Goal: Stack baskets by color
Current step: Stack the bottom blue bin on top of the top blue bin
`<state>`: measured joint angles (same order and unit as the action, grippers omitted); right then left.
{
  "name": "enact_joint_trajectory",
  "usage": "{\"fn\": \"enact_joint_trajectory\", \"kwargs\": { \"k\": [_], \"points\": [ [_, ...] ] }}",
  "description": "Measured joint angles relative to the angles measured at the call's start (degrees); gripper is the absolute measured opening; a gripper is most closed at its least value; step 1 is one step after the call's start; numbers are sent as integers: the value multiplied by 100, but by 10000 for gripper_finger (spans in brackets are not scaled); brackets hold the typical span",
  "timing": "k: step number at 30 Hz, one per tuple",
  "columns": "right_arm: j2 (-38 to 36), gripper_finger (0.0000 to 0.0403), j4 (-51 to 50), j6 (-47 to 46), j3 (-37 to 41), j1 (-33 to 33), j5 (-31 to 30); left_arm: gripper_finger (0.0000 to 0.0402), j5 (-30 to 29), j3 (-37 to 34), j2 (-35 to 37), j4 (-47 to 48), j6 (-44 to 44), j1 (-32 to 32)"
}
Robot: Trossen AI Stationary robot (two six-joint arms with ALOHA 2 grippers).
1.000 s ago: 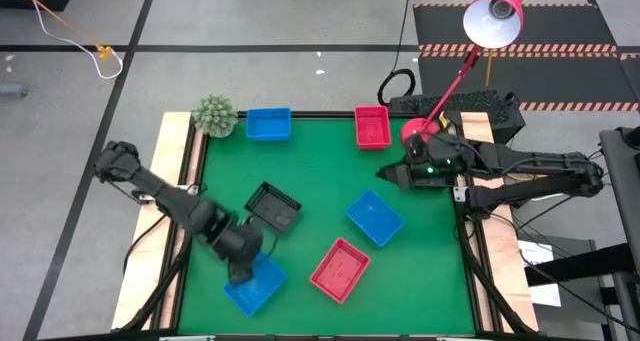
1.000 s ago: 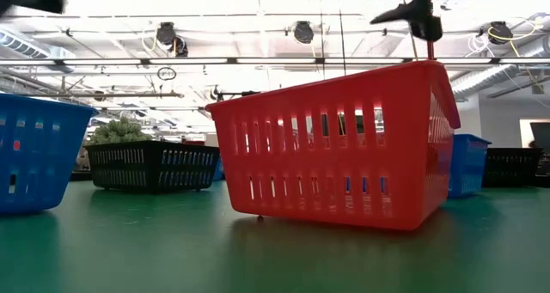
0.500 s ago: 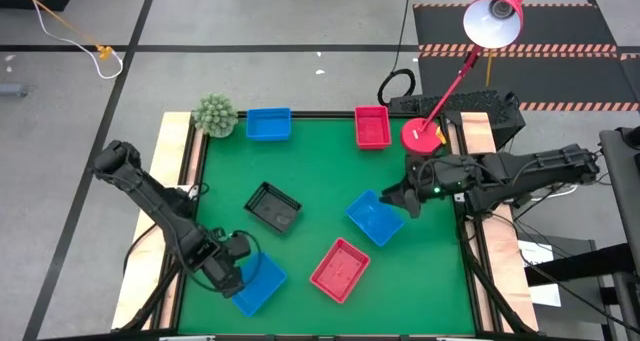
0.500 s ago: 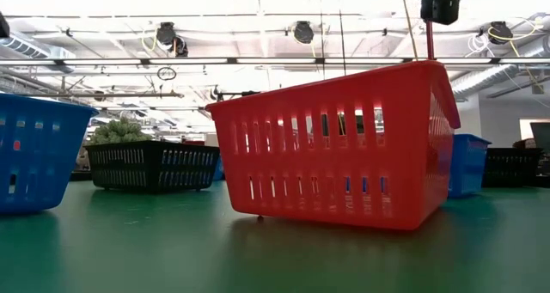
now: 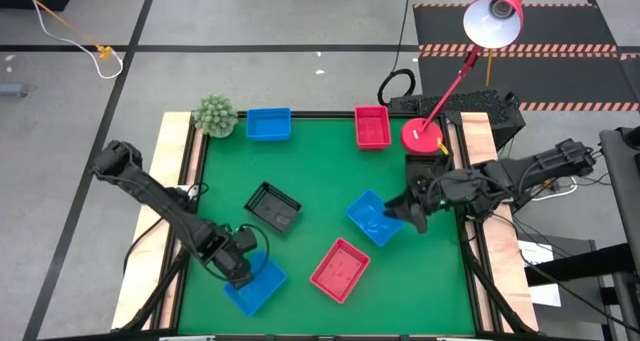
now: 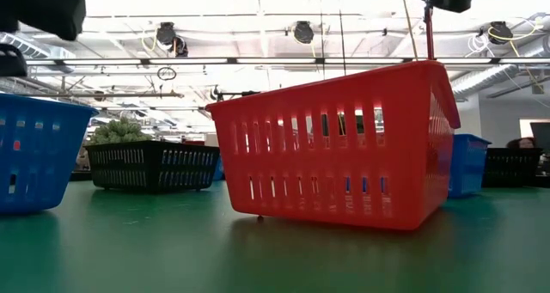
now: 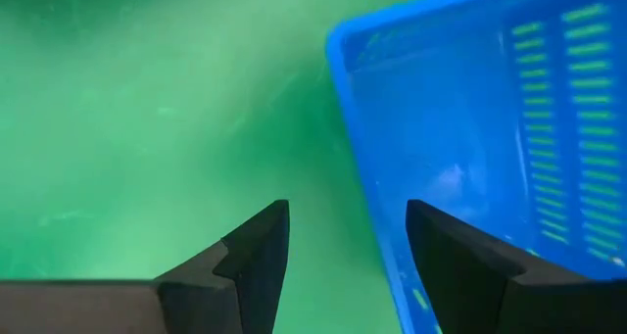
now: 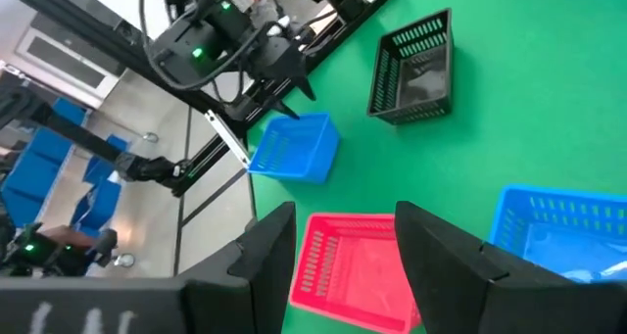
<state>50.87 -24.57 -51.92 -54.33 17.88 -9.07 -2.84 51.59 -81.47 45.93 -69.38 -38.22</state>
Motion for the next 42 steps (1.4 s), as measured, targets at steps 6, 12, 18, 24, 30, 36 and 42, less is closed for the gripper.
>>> {"fn": "enact_joint_trajectory", "kwargs": {
  "k": [6, 12, 18, 24, 30, 36, 42],
  "points": [
    [2, 171, -5, -6, 0, 70, -126, 207, 256, -309, 0, -718, 138, 161],
    [0, 171, -9, 6, 0, 63, -163, 178, 292, -521, 0, -833, 138, 219],
    [0, 171, -11, 133, 0, 63, -230, 68, 434, -522, 0, -901, 487, 243],
    [0, 171, -18, 207, 0, 15, -491, 16, 1279, -438, 87, -812, 1129, 522],
    [2, 171, -65, 187, 0, -167, -615, 8, 1400, 344, 296, 74, 2246, 973],
    [4, 171, -84, 191, -2, -429, -615, 7, 1134, 1507, 359, 1536, 4051, 1818],
    [4, 171, -101, 292, -2, -673, -615, 7, 649, 2380, 361, 2308, 5896, 3069]
  ]
}}
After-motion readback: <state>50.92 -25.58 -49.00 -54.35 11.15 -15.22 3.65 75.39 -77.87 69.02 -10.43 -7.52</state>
